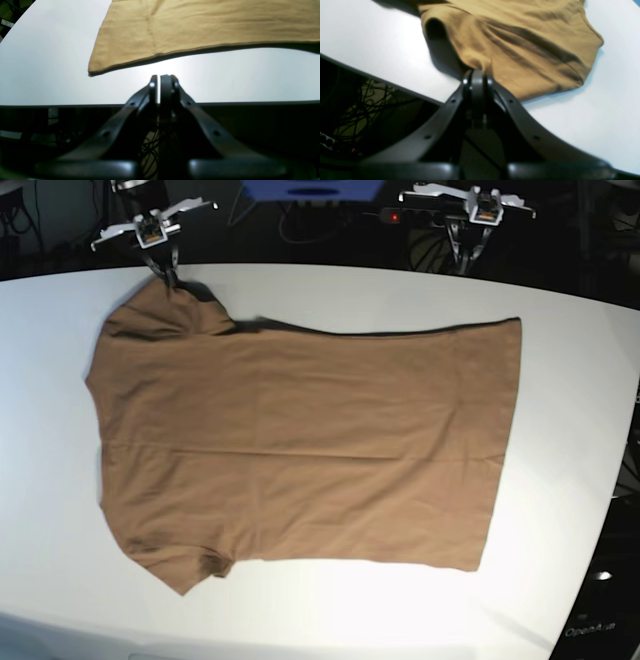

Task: Fold the T-shirt properly
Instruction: 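Lower the right gripper onto the shirt's shoulder corner near the collar, then move the left gripper to the shirt's other shoulder corner and grasp, then pull both shoulder corners toward the hem, folding the collar edge over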

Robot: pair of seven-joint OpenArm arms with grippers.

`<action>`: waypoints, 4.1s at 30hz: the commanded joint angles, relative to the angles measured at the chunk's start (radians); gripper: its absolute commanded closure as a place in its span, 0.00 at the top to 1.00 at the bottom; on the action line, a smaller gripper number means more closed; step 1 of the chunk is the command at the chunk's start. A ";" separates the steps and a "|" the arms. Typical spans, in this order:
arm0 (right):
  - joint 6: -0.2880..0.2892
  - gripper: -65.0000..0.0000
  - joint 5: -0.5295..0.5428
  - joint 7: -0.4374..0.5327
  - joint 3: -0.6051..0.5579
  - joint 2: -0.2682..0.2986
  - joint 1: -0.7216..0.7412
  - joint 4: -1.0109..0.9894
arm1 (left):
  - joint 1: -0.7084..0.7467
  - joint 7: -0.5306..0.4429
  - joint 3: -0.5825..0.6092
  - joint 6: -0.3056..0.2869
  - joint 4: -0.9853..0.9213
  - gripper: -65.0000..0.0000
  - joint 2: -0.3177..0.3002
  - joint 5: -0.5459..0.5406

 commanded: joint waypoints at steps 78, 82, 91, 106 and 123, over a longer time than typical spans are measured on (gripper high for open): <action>-0.005 0.00 0.004 -0.075 0.004 0.007 0.016 -0.025 | -0.383 0.906 -0.387 -0.286 0.020 0.54 -0.020 -0.306; -0.005 0.00 0.004 -0.075 0.004 0.007 0.016 -0.025 | -0.426 1.000 -0.387 -0.287 0.020 0.54 -0.022 -0.306; -0.005 0.00 0.004 -0.075 0.004 0.007 0.016 -0.025 | -0.452 1.094 -0.393 -0.364 0.020 0.20 -0.022 -0.306; -0.005 0.00 0.004 -0.071 -0.002 0.007 0.019 -0.018 | -0.450 1.120 -0.394 -0.364 0.030 0.03 -0.022 -0.306; -0.005 0.00 0.002 -0.077 0.006 0.075 0.025 0.119 | -0.469 1.121 -0.396 -0.364 0.043 0.03 -0.042 -0.313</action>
